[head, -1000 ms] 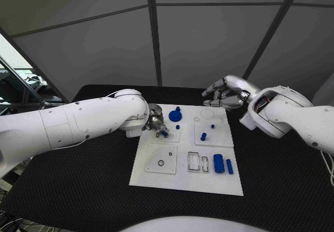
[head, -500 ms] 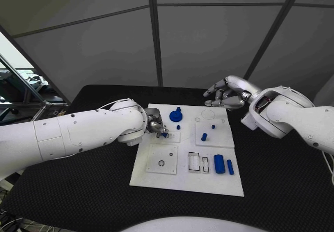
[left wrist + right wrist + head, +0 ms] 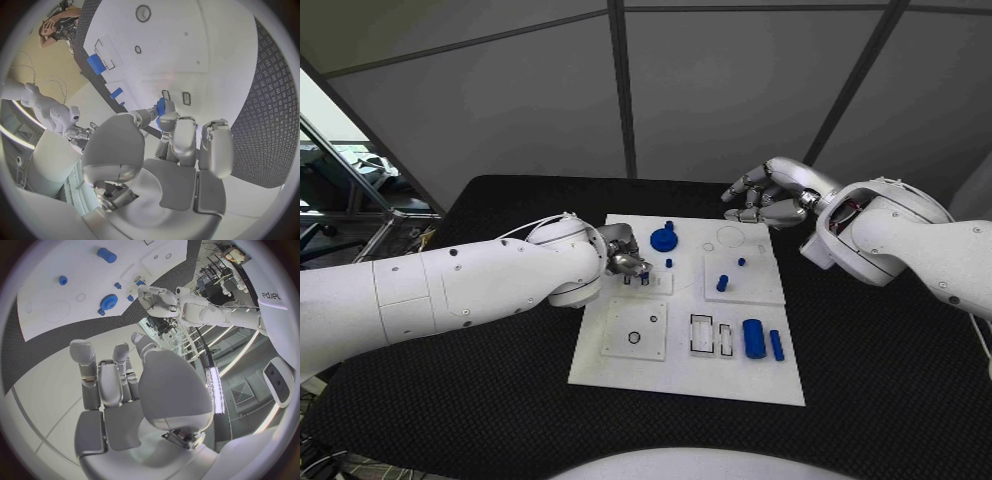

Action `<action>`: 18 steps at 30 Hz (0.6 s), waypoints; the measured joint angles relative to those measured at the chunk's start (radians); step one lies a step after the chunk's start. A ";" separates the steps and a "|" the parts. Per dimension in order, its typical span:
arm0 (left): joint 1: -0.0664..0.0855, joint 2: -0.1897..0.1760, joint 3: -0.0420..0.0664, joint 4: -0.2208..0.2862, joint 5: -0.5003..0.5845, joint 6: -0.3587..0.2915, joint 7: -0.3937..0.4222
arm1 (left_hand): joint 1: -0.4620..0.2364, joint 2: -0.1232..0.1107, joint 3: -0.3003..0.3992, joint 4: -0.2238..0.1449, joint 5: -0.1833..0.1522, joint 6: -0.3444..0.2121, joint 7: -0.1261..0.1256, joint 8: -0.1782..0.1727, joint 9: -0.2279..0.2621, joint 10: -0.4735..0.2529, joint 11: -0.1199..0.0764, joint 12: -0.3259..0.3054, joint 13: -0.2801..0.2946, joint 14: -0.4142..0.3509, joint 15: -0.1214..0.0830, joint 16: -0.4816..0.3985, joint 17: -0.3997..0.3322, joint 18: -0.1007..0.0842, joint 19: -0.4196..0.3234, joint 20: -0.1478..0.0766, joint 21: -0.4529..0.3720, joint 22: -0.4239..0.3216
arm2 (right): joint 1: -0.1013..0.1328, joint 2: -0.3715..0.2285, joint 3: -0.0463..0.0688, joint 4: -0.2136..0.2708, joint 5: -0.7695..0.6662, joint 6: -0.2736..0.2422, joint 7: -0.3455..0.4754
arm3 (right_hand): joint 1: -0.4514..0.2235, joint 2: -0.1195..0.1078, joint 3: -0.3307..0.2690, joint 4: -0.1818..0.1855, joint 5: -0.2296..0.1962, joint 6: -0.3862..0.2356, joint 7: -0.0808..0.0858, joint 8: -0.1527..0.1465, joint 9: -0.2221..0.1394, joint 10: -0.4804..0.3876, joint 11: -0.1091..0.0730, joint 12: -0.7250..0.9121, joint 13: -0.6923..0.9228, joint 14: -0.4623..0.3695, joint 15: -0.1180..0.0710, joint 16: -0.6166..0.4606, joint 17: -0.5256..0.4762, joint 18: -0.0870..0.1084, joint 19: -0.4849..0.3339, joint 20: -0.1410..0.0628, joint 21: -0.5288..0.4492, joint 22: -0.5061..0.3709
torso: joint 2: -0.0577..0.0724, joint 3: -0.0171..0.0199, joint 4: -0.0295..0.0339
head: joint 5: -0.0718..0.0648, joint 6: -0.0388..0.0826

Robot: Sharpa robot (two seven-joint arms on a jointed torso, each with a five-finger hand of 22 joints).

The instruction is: Assemble the parts on the task board

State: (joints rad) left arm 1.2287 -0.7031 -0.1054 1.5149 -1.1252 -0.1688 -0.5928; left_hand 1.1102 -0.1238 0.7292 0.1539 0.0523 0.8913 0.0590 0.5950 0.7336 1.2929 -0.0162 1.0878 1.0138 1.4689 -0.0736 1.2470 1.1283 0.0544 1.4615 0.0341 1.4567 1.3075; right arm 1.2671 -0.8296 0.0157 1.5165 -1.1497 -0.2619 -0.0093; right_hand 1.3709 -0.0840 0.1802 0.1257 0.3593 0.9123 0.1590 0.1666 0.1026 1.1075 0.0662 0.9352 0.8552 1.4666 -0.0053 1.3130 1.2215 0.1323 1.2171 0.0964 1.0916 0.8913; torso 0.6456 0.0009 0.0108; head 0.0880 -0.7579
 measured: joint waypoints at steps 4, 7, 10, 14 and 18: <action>-0.001 0.003 0.000 0.001 -0.010 -0.004 0.000 | 0.000 0.000 0.000 0.000 0.000 0.000 0.000 0.000 0.000 0.001 -0.001 0.004 0.001 0.000 0.000 0.000 0.000 0.000 0.000 0.000 0.000 0.000 | 0.000 0.000 0.000 0.000 -0.011 0.006 -0.002 | 0.000 0.000 0.000 0.000 0.000 0.000 0.000 0.000 0.000 0.000 0.000 0.000 -0.002 0.000 0.000 0.000 0.000 0.000 0.000 0.000 0.000 0.000 | 0.000 0.0001 -0.0003 | -0.001 -0.002; -0.002 0.007 0.000 0.001 -0.016 -0.003 0.000 | 0.000 0.000 0.001 -0.001 0.004 0.000 0.000 0.000 0.002 0.002 -0.001 0.004 0.001 0.000 0.000 0.000 0.000 0.000 0.000 0.000 0.000 0.000 | 0.000 0.001 0.000 0.001 -0.017 0.010 -0.004 | 0.000 0.000 0.000 0.000 0.000 0.000 0.000 0.000 0.000 0.000 0.000 0.000 -0.003 0.000 0.000 0.000 0.000 0.000 0.000 0.000 0.000 0.000 | 0.000 0.0001 -0.0004 | -0.002 -0.004; -0.005 0.013 0.000 -0.001 -0.028 -0.001 -0.001 | -0.003 -0.003 0.004 0.002 0.004 -0.003 -0.003 0.003 0.004 0.002 -0.001 0.004 -0.001 0.000 0.000 0.000 0.000 0.000 0.000 0.000 0.000 0.000 | 0.000 0.001 0.000 0.001 -0.025 0.015 -0.006 | -0.003 -0.003 0.000 0.000 0.000 0.000 0.000 0.000 0.000 0.000 0.000 -0.006 -0.006 0.000 0.000 0.000 -0.003 0.000 0.000 0.000 0.000 -0.002 | 0.000 0.0001 -0.0004 | -0.004 -0.005; -0.010 0.017 0.000 -0.006 -0.046 0.003 -0.003 | -0.003 -0.003 0.005 0.001 0.004 -0.003 -0.003 0.006 0.004 0.002 -0.002 0.004 -0.002 0.000 0.000 0.000 0.000 0.000 0.000 0.000 0.000 0.000 | 0.000 0.001 0.000 0.003 -0.038 0.020 -0.008 | -0.005 -0.005 -0.003 0.003 0.000 0.000 0.000 0.000 0.000 0.000 0.000 -0.006 -0.008 0.000 0.000 0.000 -0.003 0.000 0.000 0.000 0.000 -0.002 | 0.000 0.0000 -0.0004 | -0.005 -0.006; -0.014 0.019 0.000 -0.012 -0.071 0.006 -0.004 | -0.003 -0.003 0.005 0.000 0.004 -0.003 -0.003 0.006 0.005 0.002 -0.002 0.004 -0.002 0.000 0.000 0.000 0.000 0.000 0.000 0.000 0.000 0.000 | 0.000 0.001 0.000 0.004 -0.049 0.024 -0.010 | -0.005 -0.005 -0.003 0.003 0.000 0.000 0.000 0.004 0.000 0.000 0.000 -0.006 -0.009 0.000 0.000 0.000 -0.003 0.000 0.000 0.000 0.000 -0.002 | 0.000 0.0000 -0.0004 | -0.006 -0.006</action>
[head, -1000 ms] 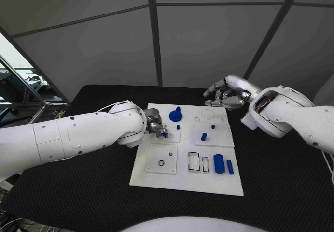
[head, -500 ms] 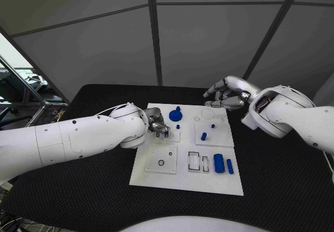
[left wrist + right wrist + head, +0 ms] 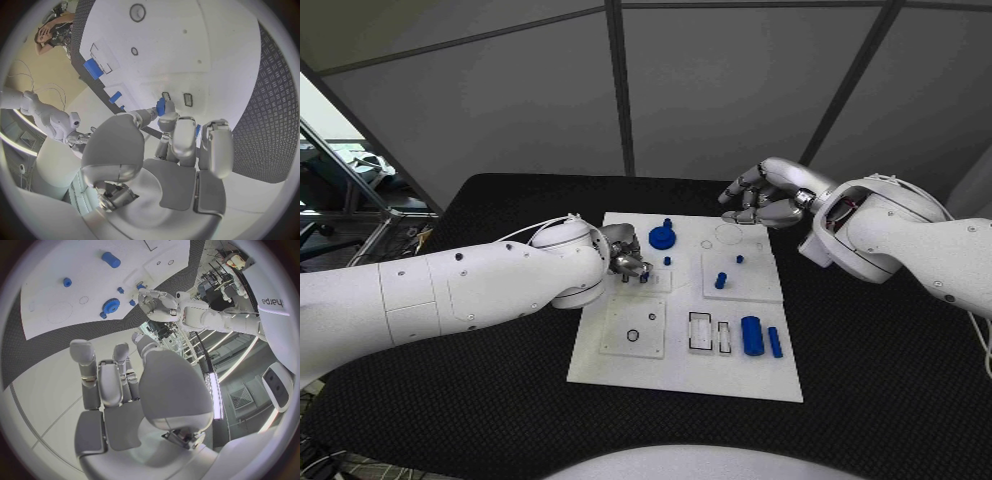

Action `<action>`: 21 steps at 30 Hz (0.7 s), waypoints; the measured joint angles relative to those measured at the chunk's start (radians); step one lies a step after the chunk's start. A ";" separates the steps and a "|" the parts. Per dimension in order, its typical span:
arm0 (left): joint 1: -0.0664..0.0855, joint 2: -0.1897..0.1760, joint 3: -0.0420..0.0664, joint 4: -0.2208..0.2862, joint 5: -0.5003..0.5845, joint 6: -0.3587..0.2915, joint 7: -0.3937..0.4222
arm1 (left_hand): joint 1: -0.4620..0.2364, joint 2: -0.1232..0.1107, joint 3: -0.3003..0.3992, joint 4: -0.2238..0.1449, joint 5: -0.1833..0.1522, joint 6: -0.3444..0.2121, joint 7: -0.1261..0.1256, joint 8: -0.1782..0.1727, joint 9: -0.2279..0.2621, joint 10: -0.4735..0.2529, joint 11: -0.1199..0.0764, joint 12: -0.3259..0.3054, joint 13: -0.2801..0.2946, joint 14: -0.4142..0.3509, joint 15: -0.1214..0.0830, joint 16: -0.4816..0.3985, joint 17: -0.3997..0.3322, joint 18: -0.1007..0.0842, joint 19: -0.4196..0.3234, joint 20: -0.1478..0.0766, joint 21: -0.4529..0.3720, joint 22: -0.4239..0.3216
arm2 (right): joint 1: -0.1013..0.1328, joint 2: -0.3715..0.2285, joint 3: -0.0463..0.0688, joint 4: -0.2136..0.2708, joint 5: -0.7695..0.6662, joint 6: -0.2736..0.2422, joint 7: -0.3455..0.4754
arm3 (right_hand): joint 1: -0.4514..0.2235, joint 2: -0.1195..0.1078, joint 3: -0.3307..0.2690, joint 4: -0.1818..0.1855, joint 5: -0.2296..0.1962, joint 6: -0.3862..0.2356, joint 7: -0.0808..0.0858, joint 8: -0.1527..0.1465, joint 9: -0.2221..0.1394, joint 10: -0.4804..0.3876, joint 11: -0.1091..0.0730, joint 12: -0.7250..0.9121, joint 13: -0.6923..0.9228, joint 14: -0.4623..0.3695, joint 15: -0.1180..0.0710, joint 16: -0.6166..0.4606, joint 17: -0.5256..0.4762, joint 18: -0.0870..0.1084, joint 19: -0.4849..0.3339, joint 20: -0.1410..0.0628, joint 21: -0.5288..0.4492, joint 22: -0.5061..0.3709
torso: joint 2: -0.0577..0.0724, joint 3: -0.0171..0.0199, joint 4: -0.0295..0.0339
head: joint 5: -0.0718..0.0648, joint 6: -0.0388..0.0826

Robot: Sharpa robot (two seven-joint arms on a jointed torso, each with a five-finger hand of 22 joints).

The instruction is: Assemble the parts on the task board

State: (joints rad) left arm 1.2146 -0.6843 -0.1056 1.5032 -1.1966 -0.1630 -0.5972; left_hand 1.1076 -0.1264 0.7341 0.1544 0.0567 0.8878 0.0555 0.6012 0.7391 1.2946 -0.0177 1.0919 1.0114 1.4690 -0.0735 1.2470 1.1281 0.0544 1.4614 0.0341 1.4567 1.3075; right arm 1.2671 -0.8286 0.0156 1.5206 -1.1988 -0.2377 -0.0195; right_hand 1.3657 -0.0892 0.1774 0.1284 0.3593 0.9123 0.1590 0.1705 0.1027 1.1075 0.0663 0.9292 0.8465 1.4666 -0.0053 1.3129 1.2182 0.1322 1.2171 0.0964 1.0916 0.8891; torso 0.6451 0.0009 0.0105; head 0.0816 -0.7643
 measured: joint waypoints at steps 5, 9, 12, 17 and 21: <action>-0.002 0.001 0.000 -0.006 -0.031 0.003 -0.002 | 0.000 0.000 0.000 0.000 0.000 0.000 0.000 0.000 0.001 0.000 0.000 0.000 0.000 0.000 0.000 0.000 0.000 0.000 0.000 0.000 0.000 0.000 | 0.000 0.000 0.000 0.000 -0.011 0.003 -0.001 | -0.003 -0.003 0.000 0.005 0.000 0.000 0.000 0.000 0.000 0.000 0.000 0.000 0.000 0.000 0.000 0.000 0.000 0.000 0.000 0.000 0.000 0.000 | 0.000 -0.0001 0.0000 | 0.000 -0.001; -0.003 0.002 0.000 -0.006 -0.045 0.008 -0.002 | -0.002 -0.002 0.000 0.000 0.000 0.000 0.000 0.001 0.002 0.000 0.000 0.000 0.000 0.000 0.000 0.000 0.000 0.000 0.000 0.000 0.000 0.000 | 0.000 0.000 0.000 0.001 -0.018 0.005 -0.002 | -0.004 -0.004 0.000 0.005 0.000 0.000 0.000 0.000 0.000 0.000 0.000 0.000 0.000 0.000 0.000 0.000 0.000 0.000 0.000 0.000 0.000 0.000 | 0.000 -0.0005 0.0000 | 0.001 -0.003; -0.003 0.002 0.000 -0.005 -0.054 0.015 -0.002 | -0.004 -0.004 0.000 0.000 0.000 0.000 0.000 0.005 0.002 0.002 -0.002 0.000 0.000 0.000 0.000 0.000 0.000 0.000 0.000 0.000 0.000 0.000 | 0.000 0.000 0.000 0.001 -0.024 0.006 -0.003 | -0.004 -0.004 0.000 0.005 0.000 0.000 0.000 0.000 0.000 0.000 0.000 0.000 0.000 0.000 0.000 0.000 0.000 0.000 0.000 0.000 0.000 0.000 | 0.000 -0.0006 0.0001 | 0.002 -0.005; -0.003 0.003 0.002 -0.004 -0.065 0.032 -0.003 | -0.011 -0.011 0.015 -0.009 0.000 0.000 0.000 0.005 0.004 0.002 -0.002 0.000 0.000 0.000 0.000 0.000 0.000 0.000 0.000 0.000 0.000 0.000 | 0.000 0.000 0.000 0.001 -0.031 0.007 -0.004 | -0.004 -0.004 -0.003 0.008 0.000 0.000 0.000 0.000 0.000 0.000 0.000 0.000 0.000 0.000 0.000 0.000 0.000 0.000 0.000 0.000 0.000 0.000 | 0.000 -0.0005 0.0005 | 0.002 -0.009; -0.002 0.004 0.003 -0.003 -0.070 0.048 -0.003 | -0.017 -0.010 0.020 -0.014 0.000 -0.004 0.004 0.009 0.007 0.002 -0.002 0.000 0.000 0.000 0.000 0.000 0.000 0.000 0.000 0.000 0.000 0.000 | 0.000 0.000 0.000 0.001 -0.034 0.008 -0.004 | -0.004 -0.004 -0.003 0.008 0.000 0.004 -0.004 0.000 0.000 0.000 0.000 0.000 -0.001 0.000 0.000 0.000 0.000 0.000 0.000 0.000 -0.004 -0.001 | 0.000 -0.0005 0.0006 | 0.002 -0.010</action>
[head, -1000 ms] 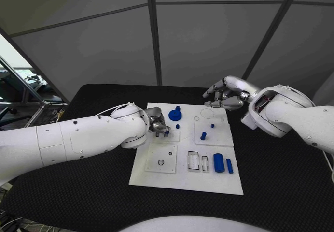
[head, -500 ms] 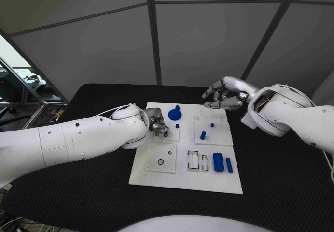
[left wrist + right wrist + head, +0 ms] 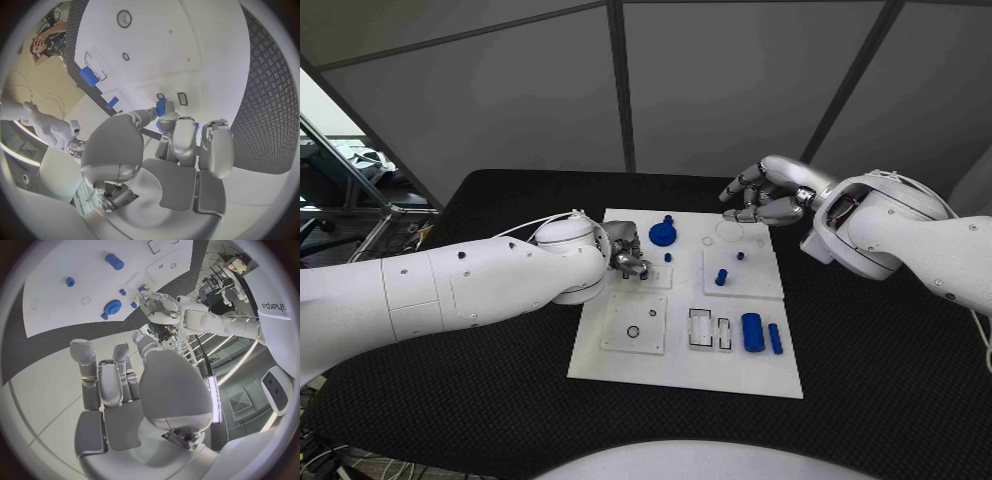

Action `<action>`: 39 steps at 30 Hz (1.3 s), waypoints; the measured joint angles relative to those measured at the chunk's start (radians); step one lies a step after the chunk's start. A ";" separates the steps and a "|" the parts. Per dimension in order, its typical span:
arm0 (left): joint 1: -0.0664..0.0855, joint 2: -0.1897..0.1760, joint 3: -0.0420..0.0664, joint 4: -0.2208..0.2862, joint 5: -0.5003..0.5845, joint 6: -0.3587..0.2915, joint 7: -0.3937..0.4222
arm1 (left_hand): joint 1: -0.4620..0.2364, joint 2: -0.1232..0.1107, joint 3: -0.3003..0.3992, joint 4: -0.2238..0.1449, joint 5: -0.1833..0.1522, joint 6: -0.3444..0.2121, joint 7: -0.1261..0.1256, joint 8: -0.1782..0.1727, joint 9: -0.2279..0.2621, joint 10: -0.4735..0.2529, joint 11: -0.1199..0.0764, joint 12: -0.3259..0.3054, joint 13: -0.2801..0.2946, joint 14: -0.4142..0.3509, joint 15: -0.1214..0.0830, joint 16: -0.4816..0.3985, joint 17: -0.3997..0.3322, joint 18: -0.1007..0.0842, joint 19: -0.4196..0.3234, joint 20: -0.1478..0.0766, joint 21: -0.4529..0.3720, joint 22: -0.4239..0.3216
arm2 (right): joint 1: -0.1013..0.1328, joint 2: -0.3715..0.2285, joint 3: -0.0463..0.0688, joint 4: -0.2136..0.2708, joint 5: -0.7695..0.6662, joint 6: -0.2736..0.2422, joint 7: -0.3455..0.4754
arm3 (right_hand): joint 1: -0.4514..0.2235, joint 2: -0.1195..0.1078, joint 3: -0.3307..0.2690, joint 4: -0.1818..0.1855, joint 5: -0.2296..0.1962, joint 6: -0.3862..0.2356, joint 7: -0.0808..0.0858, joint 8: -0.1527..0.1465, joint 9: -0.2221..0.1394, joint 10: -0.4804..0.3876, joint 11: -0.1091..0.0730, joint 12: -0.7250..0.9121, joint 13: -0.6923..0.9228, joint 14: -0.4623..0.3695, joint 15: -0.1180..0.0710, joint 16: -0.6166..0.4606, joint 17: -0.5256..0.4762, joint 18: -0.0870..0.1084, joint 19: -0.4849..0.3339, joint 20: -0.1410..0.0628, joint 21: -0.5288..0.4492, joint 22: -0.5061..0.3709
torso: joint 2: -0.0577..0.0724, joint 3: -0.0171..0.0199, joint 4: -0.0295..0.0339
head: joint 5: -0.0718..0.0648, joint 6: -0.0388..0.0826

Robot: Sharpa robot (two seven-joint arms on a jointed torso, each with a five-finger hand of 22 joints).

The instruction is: Assemble the parts on the task board

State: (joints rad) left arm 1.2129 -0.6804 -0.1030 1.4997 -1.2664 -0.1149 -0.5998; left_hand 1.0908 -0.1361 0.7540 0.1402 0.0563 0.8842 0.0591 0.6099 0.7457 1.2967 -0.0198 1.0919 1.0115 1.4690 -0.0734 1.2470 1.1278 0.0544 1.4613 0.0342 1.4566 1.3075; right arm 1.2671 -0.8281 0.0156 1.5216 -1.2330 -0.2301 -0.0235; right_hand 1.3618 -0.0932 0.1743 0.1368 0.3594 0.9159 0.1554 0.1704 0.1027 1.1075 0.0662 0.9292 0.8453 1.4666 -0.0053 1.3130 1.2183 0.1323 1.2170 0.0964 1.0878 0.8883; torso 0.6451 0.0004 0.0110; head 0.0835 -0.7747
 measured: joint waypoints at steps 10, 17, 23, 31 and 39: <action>0.000 -0.001 0.001 0.010 -0.007 0.034 0.000 | -0.001 0.000 0.006 -0.002 0.000 0.000 0.000 0.001 0.000 0.000 0.000 0.000 0.000 0.000 0.000 0.000 0.000 0.000 0.000 0.000 0.000 0.000 | 0.000 0.001 0.000 -0.001 -0.004 0.002 -0.001 | 0.000 0.000 0.000 0.000 0.000 0.000 0.000 0.000 0.000 0.000 0.000 0.000 0.000 0.000 0.000 0.000 0.000 0.000 0.000 0.000 0.000 0.000 | 0.000 0.0005 0.0000 | -0.002 -0.003; 0.000 -0.003 0.002 0.012 -0.010 0.044 -0.001 | -0.001 0.000 0.008 -0.003 0.005 -0.004 -0.003 0.007 0.004 -0.001 0.001 0.000 0.000 0.000 0.000 0.000 0.000 0.000 0.000 0.000 0.000 0.000 | 0.000 0.001 0.000 -0.002 -0.005 0.003 -0.001 | 0.000 0.000 0.000 0.000 0.000 0.000 0.000 0.000 0.000 0.000 0.000 0.000 -0.001 0.000 0.000 0.000 0.000 0.000 0.000 0.000 0.000 0.000 | 0.000 0.0005 0.0000 | -0.002 -0.004; 0.000 -0.004 0.002 0.012 -0.012 0.049 -0.001 | -0.001 0.000 0.008 -0.003 0.005 -0.004 -0.003 0.011 0.006 -0.001 0.001 0.000 -0.001 -0.004 -0.003 0.000 0.001 0.000 0.000 0.000 0.002 0.000 | 0.000 0.001 0.000 -0.003 -0.006 0.004 -0.001 | 0.000 0.000 0.000 0.000 0.000 0.000 0.000 0.000 0.000 0.000 0.000 0.000 -0.001 0.000 0.000 0.000 0.000 0.000 0.000 0.000 0.000 0.000 | 0.000 0.0003 0.0000 | -0.001 -0.005; 0.001 0.000 0.003 0.005 -0.006 0.061 -0.001 | -0.018 0.004 0.014 0.000 0.010 -0.004 -0.003 0.022 0.012 0.001 -0.001 0.007 0.000 -0.004 -0.003 0.000 0.001 0.000 0.000 0.000 0.004 0.000 | 0.000 0.002 0.000 -0.004 -0.006 0.005 -0.002 | 0.000 0.000 0.000 0.000 0.000 0.000 0.000 0.000 0.000 0.000 0.000 0.000 -0.001 0.000 0.000 0.000 0.000 0.000 0.000 0.000 0.000 0.000 | 0.000 0.0003 0.0000 | -0.001 -0.006; 0.003 0.007 0.005 -0.010 0.006 0.081 -0.001 | -0.082 0.012 0.058 -0.042 0.000 0.004 -0.011 0.031 0.017 0.007 -0.007 0.024 0.007 -0.002 -0.005 0.000 0.002 0.000 0.004 -0.004 0.010 0.000 | 0.000 0.001 0.000 -0.003 -0.007 0.006 -0.003 | 0.000 0.000 0.000 0.000 0.000 0.000 0.000 0.007 0.000 0.000 0.000 0.000 -0.004 0.000 0.000 -0.004 -0.001 0.000 0.000 0.000 0.000 -0.001 | 0.000 0.0005 -0.0008 | -0.001 -0.009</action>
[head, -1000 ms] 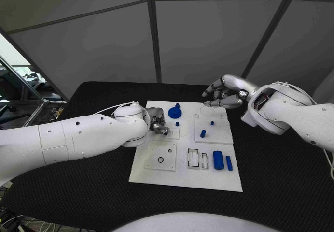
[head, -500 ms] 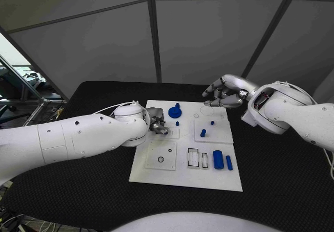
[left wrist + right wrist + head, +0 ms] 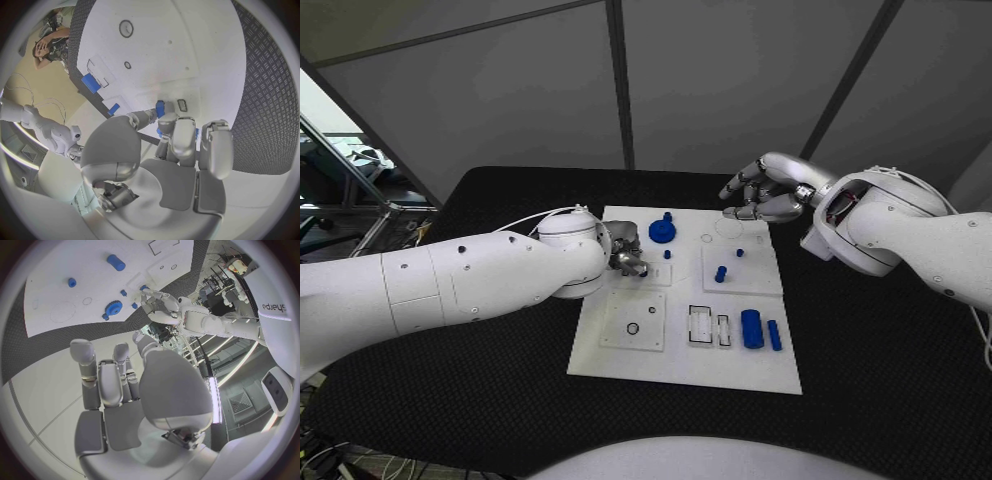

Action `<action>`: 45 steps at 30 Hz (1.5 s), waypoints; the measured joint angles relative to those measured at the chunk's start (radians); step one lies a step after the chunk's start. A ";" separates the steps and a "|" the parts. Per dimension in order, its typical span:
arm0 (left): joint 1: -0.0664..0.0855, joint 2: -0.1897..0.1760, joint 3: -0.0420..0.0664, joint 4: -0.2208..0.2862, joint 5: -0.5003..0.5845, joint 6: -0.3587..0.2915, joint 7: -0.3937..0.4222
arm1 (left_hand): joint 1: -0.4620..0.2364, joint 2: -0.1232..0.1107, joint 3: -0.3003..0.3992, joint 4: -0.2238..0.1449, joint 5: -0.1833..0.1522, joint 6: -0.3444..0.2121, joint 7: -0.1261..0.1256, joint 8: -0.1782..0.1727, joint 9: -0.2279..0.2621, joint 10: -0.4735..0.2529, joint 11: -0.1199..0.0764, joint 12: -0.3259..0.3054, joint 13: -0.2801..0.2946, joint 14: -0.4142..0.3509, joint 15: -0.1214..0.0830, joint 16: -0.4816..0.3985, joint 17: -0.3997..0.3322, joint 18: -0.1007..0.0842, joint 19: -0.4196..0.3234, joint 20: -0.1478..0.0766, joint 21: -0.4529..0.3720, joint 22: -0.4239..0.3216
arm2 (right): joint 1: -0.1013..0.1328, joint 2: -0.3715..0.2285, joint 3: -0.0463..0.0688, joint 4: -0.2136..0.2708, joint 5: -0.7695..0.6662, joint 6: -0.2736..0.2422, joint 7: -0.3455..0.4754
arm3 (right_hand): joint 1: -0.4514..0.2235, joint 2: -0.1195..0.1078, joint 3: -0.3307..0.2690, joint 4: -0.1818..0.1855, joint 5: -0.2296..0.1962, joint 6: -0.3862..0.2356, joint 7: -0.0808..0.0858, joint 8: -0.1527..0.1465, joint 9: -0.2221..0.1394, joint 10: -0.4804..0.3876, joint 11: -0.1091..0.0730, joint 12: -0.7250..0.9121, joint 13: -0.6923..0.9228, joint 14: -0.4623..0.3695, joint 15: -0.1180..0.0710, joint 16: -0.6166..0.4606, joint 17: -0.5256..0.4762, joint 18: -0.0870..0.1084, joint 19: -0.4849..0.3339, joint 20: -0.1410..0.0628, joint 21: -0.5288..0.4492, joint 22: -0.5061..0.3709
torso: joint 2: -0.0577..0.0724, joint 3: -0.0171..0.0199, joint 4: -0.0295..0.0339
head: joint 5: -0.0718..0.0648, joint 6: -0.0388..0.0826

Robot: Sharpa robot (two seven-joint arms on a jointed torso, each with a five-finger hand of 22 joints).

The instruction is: Assemble the parts on the task board

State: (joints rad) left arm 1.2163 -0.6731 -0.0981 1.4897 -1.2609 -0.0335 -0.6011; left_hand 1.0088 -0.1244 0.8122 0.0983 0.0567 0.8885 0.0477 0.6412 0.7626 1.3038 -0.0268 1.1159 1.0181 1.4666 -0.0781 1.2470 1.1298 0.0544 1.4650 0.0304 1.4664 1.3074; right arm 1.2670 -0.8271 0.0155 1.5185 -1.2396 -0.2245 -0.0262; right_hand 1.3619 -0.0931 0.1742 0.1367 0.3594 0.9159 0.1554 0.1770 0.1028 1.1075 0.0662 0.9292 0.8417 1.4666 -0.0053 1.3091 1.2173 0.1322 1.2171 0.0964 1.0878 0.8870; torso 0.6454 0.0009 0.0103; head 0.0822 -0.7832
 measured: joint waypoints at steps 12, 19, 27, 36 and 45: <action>0.003 0.013 0.002 -0.020 0.010 0.021 0.001 | -0.037 0.007 0.012 -0.034 -0.003 0.009 -0.008 0.003 -0.009 0.011 -0.007 0.013 0.006 -0.001 -0.006 0.000 0.001 0.000 0.000 0.000 0.004 0.000 | 0.000 0.000 0.000 0.002 0.000 0.002 -0.002 | 0.000 0.000 0.000 0.000 0.000 0.000 0.000 0.000 0.000 0.000 0.000 0.000 0.000 0.000 0.000 0.000 0.000 0.000 0.000 0.000 0.000 0.000 | 0.000 0.0003 0.0000 | -0.004 -0.001; 0.003 0.019 0.002 -0.027 0.015 0.022 0.001 | -0.053 0.007 0.011 -0.034 -0.003 0.012 -0.012 0.004 -0.012 0.011 -0.007 0.018 0.010 -0.001 -0.006 0.000 0.002 0.000 0.000 0.000 0.006 0.000 | 0.000 0.000 0.000 0.002 0.000 0.003 -0.003 | -0.004 -0.004 0.000 0.006 0.000 0.000 0.000 0.000 0.000 0.000 0.000 0.000 -0.001 0.000 0.000 0.000 0.000 0.000 0.000 0.000 0.000 -0.001 | -0.001 0.0003 0.0001 | -0.004 -0.002; 0.001 0.021 0.000 -0.035 0.017 0.022 -0.001 | -0.090 -0.001 -0.035 0.001 -0.002 0.016 -0.016 0.004 -0.016 0.011 -0.008 0.025 0.013 -0.001 -0.006 0.000 0.003 0.000 0.004 -0.004 0.008 0.000 | 0.000 0.001 0.000 0.001 0.000 0.004 -0.004 | -0.004 -0.004 0.000 0.006 0.000 0.000 0.000 0.000 0.000 0.000 0.000 0.000 -0.001 0.000 0.000 0.000 0.000 0.000 0.000 0.000 0.000 -0.001 | 0.000 0.0001 0.0007 | -0.005 -0.002; -0.002 0.025 -0.002 -0.039 0.023 0.022 -0.001 | -0.123 -0.005 -0.073 0.034 -0.003 0.030 -0.016 0.002 -0.027 0.016 -0.013 0.030 0.019 -0.001 -0.006 0.000 0.004 -0.001 0.003 -0.003 0.013 0.000 | 0.000 0.000 0.000 0.001 0.000 0.006 -0.005 | -0.004 -0.004 0.000 0.006 0.000 0.000 0.000 0.000 0.000 0.000 0.000 0.000 -0.003 0.000 0.000 0.000 -0.001 0.000 0.000 0.000 0.000 -0.001 | 0.000 0.0001 0.0008 | -0.007 -0.001; -0.002 0.028 -0.002 -0.047 0.027 0.020 -0.001 | -0.139 -0.006 -0.094 0.055 -0.003 0.034 -0.019 0.003 -0.030 0.016 -0.013 0.036 0.020 0.002 -0.010 0.000 0.004 -0.001 0.001 -0.006 0.017 0.000 | 0.000 0.000 0.000 0.001 0.000 0.007 -0.006 | -0.004 -0.004 0.000 0.006 0.000 0.000 0.000 0.000 0.000 0.000 0.000 0.000 -0.004 0.000 0.000 -0.003 -0.003 0.000 0.000 0.000 -0.005 -0.004 | 0.000 0.0001 0.0012 | -0.006 0.000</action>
State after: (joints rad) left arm 1.2140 -0.6452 -0.1002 1.4432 -1.2334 -0.0131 -0.6021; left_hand 0.8698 -0.1300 0.7180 0.1534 0.0541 0.9225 0.0285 0.6440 0.7328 1.3194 -0.0393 1.1522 1.0384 1.4686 -0.0876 1.2470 1.1339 0.0532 1.4662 0.0248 1.4836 1.3075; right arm 1.2670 -0.8271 0.0155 1.5191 -1.2401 -0.2175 -0.0324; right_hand 1.3578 -0.0972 0.1740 0.1424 0.3594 0.9159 0.1554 0.1769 0.1028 1.1075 0.0662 0.9292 0.8379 1.4666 -0.0053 1.3058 1.2141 0.1323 1.2170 0.0964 1.0829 0.8831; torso 0.6449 0.0010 0.0114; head 0.0758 -0.7834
